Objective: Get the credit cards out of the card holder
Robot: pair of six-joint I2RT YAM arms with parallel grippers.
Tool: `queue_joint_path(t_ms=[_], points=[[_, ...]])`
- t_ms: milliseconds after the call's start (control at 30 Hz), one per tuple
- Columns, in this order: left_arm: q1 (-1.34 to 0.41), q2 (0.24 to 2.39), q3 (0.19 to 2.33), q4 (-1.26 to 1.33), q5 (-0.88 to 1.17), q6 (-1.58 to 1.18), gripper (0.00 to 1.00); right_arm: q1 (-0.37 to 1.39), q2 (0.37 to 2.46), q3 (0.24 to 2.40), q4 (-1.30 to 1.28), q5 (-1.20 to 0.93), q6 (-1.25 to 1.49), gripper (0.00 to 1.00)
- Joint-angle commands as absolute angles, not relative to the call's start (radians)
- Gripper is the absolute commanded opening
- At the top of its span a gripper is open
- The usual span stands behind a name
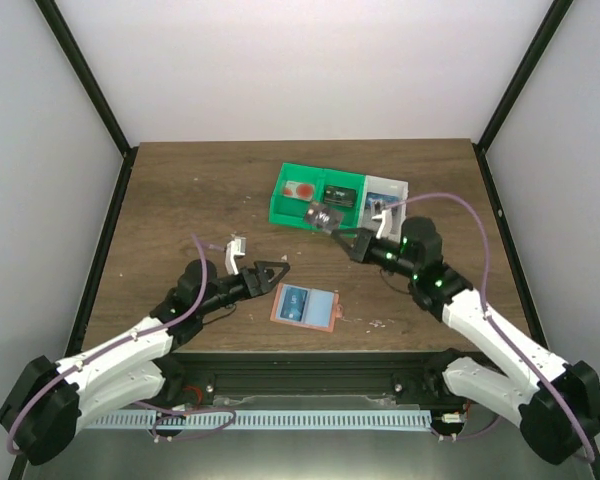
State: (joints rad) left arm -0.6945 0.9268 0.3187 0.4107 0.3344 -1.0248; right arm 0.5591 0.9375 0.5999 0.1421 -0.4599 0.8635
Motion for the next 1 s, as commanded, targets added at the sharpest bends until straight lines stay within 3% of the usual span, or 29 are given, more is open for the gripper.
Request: queue_joint_path(t_ms=[0,367,967], points=[[-0.694,0.891,0.372,0.253,0.337,-0.864,1.0,0.43,1.021,0.734,-0.094,-0.432,0.655,0.01],[-0.693,0.87,0.529,-0.079,0.259,-0.557,1.0,0.209,1.399,1.027,-0.249,-0.528,0.52,0.0],[-0.693,0.742,0.559,-0.194,0.221,-0.504,0.99,0.173,1.771,1.305,-0.348,-0.487,0.514,0.0]])
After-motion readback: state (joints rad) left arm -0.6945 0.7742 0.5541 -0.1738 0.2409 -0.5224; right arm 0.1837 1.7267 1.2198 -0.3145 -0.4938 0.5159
